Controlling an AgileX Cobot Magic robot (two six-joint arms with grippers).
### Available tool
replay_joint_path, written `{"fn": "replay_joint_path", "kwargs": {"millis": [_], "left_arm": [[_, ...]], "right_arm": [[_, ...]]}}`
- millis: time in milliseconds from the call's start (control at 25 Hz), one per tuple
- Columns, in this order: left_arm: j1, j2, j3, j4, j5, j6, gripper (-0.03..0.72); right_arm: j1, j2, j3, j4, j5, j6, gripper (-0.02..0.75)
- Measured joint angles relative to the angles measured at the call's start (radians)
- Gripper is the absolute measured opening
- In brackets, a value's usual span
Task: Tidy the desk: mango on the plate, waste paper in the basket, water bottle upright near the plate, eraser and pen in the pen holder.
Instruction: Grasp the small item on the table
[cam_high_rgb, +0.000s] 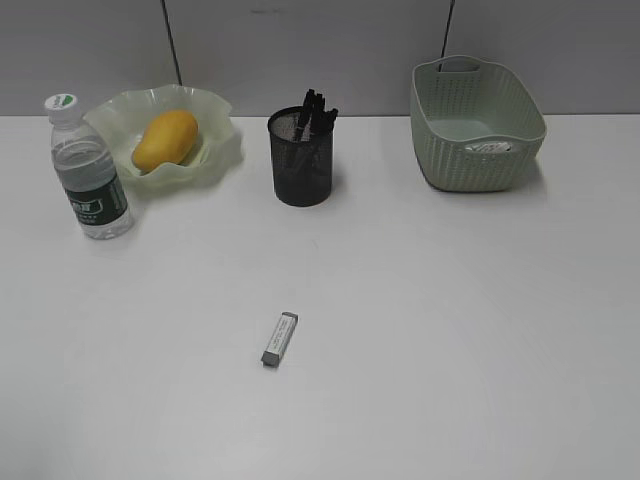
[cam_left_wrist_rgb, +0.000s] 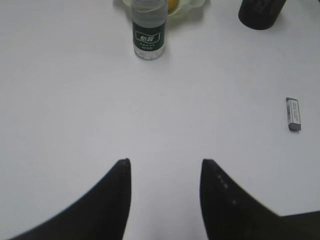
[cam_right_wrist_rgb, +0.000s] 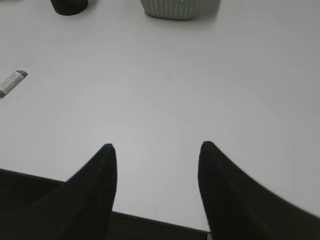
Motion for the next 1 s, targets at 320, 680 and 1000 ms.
{"fn": "replay_joint_path", "kwargs": {"millis": [320, 680, 1000], "left_arm": [[0.000, 0.309, -0.106, -0.115, -0.072, 0.068, 0.499], [-0.006, 0.658, -0.205, -0.345, -0.083, 0.159, 0.517], [-0.217, 0.849, -0.304, -0.330, -0.125, 0.125, 0.517]], "right_arm": [[0.000, 0.000, 0.001, -0.020, -0.001, 0.000, 0.424], [0.000, 0.000, 0.001, -0.021, -0.001, 0.000, 0.424], [0.000, 0.000, 0.001, -0.021, -0.001, 0.000, 0.424]]}}
